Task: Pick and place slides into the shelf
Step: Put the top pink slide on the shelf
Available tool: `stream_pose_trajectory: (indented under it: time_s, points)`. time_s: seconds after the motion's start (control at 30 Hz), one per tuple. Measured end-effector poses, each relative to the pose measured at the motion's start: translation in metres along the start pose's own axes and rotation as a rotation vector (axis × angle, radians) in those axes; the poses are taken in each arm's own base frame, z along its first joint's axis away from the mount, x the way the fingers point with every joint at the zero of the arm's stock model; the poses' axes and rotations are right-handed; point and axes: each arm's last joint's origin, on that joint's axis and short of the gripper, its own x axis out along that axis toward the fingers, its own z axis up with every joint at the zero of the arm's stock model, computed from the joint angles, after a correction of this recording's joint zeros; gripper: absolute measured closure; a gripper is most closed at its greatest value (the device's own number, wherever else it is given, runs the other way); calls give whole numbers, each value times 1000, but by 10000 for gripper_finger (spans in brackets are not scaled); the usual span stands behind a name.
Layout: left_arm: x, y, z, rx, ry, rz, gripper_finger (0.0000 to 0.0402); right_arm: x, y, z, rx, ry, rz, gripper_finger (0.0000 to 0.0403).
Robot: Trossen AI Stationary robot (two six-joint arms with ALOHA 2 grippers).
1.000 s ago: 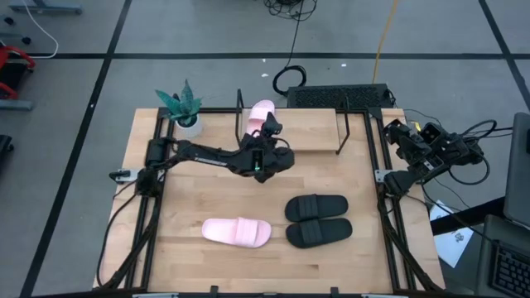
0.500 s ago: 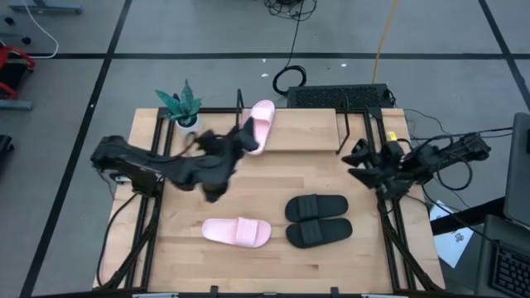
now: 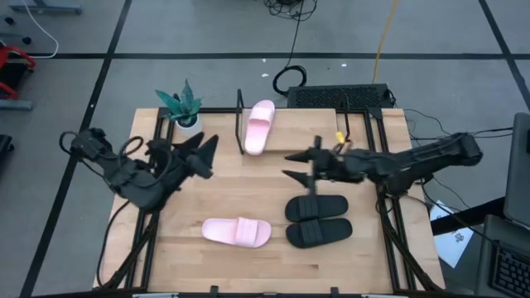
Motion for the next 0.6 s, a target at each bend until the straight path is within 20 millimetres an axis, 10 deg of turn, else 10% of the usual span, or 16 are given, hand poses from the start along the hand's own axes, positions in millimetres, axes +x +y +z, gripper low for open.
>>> stream_pose_trajectory:
  time_s: [0.27, 0.6]
  points:
    - [-21, 18, 13, 85, 61, -65, 55, 57, -28, -32, -14, 137, -141, 218]
    - [-22, 32, 8, 133, 66, -60, 55, 84, -86, -29, -131, 275, -306, 218]
